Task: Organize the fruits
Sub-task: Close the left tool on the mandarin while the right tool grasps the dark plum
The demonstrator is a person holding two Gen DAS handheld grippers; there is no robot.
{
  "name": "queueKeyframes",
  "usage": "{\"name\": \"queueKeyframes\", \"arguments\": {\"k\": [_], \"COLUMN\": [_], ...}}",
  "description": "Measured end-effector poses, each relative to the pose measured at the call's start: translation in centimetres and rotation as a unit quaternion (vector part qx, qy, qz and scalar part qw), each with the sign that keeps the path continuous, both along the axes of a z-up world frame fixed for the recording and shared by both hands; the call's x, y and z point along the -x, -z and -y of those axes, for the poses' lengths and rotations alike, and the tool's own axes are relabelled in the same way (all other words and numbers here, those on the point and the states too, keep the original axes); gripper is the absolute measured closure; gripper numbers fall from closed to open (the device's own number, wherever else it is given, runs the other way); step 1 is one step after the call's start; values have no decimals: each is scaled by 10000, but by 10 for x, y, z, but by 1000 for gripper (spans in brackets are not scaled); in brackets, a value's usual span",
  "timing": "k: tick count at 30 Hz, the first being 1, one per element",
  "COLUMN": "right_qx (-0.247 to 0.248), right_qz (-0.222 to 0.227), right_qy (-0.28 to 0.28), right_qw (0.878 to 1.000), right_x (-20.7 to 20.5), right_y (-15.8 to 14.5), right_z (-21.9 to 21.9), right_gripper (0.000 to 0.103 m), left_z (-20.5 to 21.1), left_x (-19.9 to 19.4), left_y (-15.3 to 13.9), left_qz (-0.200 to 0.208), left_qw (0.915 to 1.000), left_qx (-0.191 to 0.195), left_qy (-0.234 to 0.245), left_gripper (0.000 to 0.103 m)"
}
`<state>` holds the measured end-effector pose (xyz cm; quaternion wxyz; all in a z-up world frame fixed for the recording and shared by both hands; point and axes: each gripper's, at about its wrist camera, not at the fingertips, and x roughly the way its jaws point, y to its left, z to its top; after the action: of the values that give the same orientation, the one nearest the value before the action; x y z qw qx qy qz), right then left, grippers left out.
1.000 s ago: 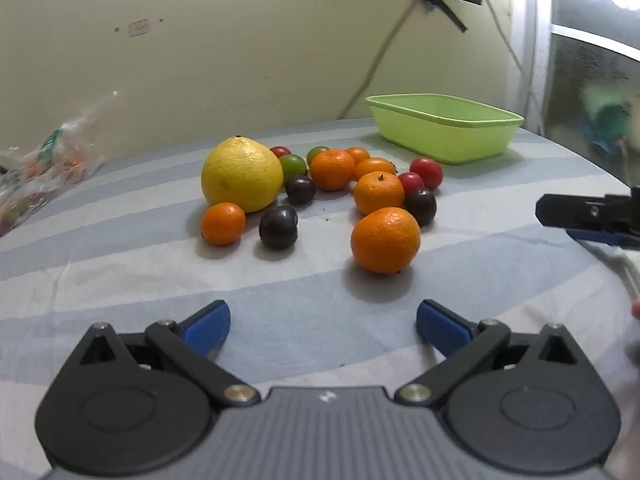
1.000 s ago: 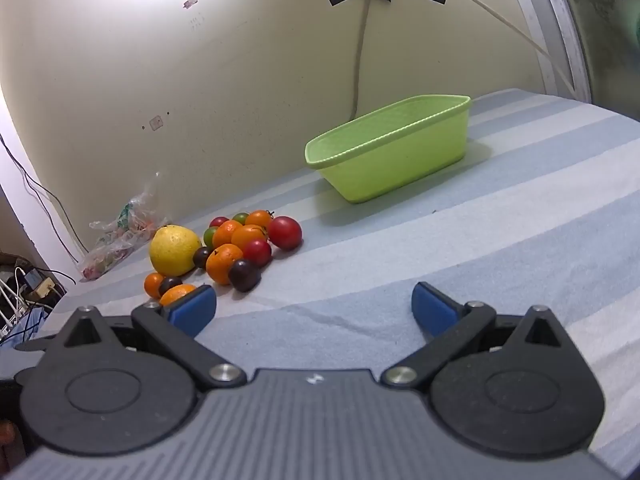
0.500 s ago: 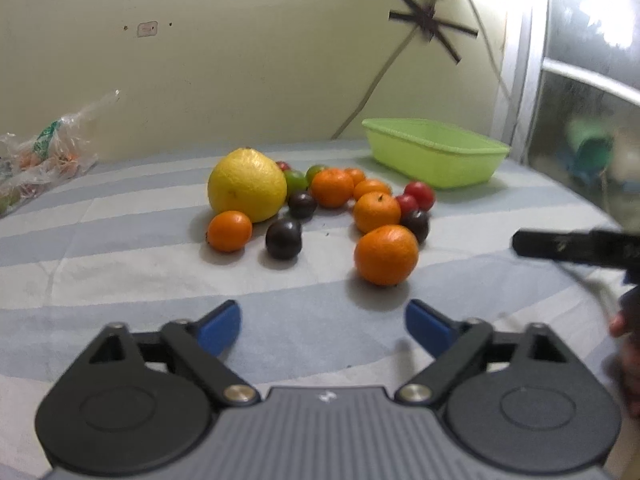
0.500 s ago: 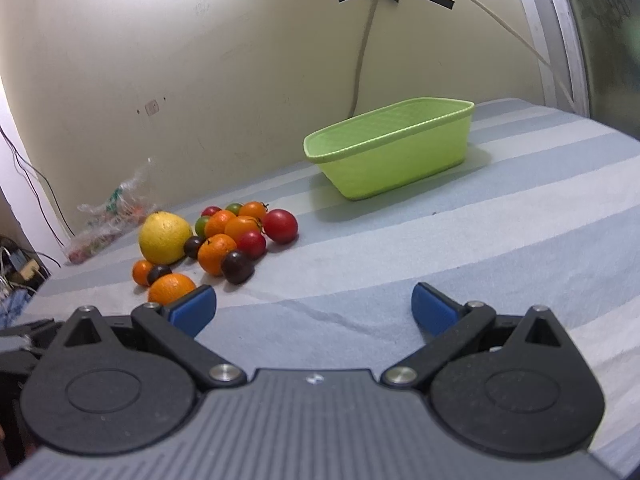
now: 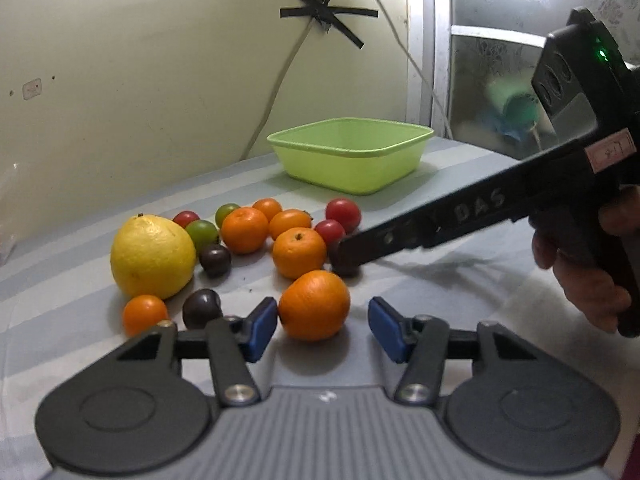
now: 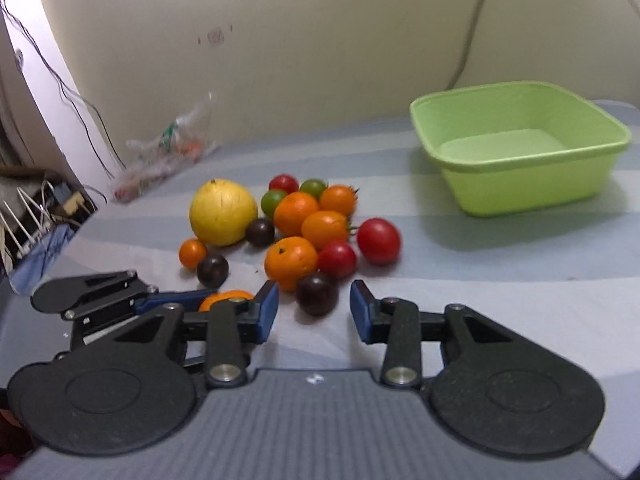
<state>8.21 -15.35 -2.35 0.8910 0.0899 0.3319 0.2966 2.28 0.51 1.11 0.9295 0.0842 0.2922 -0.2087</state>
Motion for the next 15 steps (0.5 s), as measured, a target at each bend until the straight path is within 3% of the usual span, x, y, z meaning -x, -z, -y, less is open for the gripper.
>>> {"name": "queueKeyframes", "arguments": {"k": [2, 4, 8, 12, 15], "right_qx": [100, 290, 301, 188, 187], "right_qz": [-27, 105, 126, 452, 890], "right_qy": [-56, -19, -116, -157, -24], "right_qw": [9999, 9995, 9994, 9987, 9959], "right_x": [-3, -1, 3, 8, 0], "right_y": [3, 5, 2, -13, -35], "right_z": [-8, -11, 0, 21, 46], "right_gripper": [63, 76, 76, 76, 76], "left_z": [-1, -3, -6, -11, 8], "left_x": [-4, -3, -2, -9, -34], "left_y": [2, 3, 3, -13, -32], "left_qz": [-35, -34, -66, -279, -279], "left_qw": [9999, 9999, 9996, 9942, 9909], "left_qx": [-37, -18, 139, 1002, 1311], "left_qy": [-104, -130, -250, -259, -80], "left_gripper": [64, 64, 65, 65, 65]}}
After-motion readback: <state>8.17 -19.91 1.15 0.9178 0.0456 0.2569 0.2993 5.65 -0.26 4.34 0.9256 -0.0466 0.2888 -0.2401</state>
